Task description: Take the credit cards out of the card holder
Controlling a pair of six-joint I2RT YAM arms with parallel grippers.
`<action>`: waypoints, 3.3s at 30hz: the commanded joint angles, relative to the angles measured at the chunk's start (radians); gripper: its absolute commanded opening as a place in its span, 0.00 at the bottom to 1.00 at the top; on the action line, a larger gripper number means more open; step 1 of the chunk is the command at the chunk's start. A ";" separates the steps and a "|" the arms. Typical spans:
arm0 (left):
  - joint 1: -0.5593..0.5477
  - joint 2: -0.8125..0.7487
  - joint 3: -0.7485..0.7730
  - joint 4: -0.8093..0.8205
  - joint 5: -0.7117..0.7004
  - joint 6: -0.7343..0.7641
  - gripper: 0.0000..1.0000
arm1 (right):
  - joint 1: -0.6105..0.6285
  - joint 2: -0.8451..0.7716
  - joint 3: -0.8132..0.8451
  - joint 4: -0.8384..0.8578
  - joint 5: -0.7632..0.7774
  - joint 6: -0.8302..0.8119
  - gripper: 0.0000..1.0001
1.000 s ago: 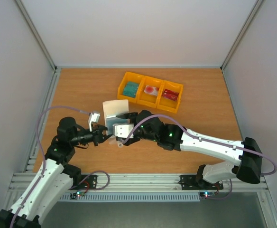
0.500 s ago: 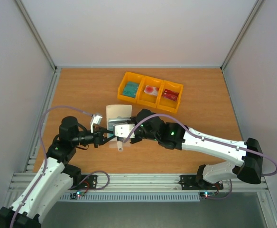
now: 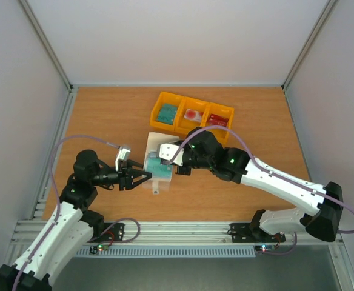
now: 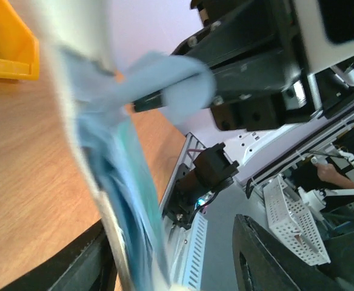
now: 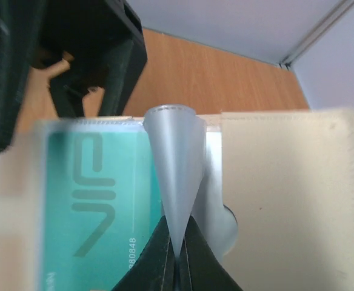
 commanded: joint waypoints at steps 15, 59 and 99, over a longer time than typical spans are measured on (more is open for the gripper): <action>-0.005 -0.063 -0.004 0.060 0.045 0.141 0.65 | -0.123 -0.081 0.064 0.044 -0.382 0.347 0.01; -0.012 0.006 0.031 -0.015 -0.105 0.028 0.00 | -0.174 0.027 0.150 -0.017 -0.377 0.509 0.25; -0.014 0.023 0.006 0.021 0.026 0.342 0.00 | -0.159 0.210 0.354 -0.401 -0.684 0.354 0.25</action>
